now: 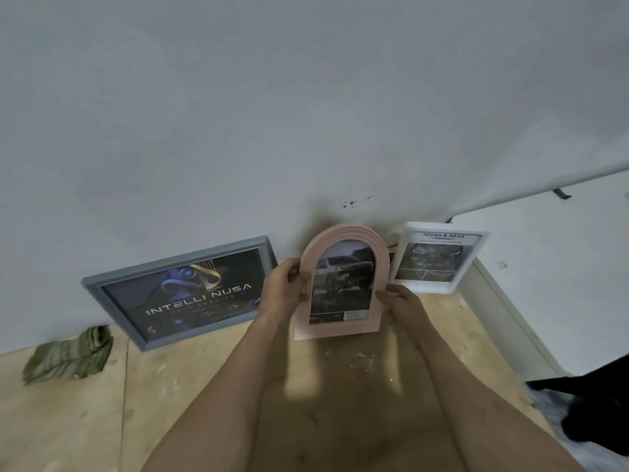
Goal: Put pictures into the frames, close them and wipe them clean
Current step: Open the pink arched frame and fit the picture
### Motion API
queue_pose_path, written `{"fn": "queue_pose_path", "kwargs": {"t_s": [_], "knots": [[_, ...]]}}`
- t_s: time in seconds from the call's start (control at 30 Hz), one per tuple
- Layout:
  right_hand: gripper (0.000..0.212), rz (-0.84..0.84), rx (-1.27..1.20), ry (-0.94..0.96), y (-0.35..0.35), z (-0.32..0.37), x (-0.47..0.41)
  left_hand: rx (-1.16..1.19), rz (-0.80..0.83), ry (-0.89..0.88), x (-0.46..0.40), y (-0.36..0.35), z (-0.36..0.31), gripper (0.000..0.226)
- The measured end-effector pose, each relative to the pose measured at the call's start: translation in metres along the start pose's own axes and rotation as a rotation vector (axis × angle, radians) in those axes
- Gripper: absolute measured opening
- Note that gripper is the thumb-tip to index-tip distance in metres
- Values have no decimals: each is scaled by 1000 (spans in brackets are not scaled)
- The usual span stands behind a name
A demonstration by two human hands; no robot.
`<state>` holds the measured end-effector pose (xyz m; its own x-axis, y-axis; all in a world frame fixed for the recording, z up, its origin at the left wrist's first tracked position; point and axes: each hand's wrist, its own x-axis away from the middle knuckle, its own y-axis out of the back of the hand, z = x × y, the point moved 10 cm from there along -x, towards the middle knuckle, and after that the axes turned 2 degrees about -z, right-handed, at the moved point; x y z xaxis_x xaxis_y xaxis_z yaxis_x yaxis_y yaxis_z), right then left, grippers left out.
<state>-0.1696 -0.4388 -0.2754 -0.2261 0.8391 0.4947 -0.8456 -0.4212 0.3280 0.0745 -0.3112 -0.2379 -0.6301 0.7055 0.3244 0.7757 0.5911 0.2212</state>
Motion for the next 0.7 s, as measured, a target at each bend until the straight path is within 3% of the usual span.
{"fn": "queue_pose_path", "kwargs": {"t_s": [0.1, 0.2, 0.27, 0.37, 0.47, 0.57, 0.63, 0.7], "knots": [[28, 141, 6, 131, -11, 12, 32, 126, 98, -24, 32, 28, 2, 18], [22, 229, -5, 287, -34, 37, 87, 184, 20, 5, 63, 78, 21, 17], [18, 186, 25, 390, -43, 52, 104, 159, -80, 41, 68, 96, 31, 14], [9, 25, 326, 617, -70, 70, 154, 246, -222, 172, 103, 137, 47, 29], [12, -152, 664, 953, -114, 71, 218, 450, -143, 307, 148, 161, 62, 37], [19, -69, 727, 1162, -160, 49, 263, 468, -137, 393, 182, 187, 94, 26], [31, 66, 735, 1153, -180, 25, 271, 471, -162, 426, 204, 203, 121, 25], [48, 93, 701, 936, -178, 0, 259, 460, -150, 434, 225, 217, 151, 24]]}}
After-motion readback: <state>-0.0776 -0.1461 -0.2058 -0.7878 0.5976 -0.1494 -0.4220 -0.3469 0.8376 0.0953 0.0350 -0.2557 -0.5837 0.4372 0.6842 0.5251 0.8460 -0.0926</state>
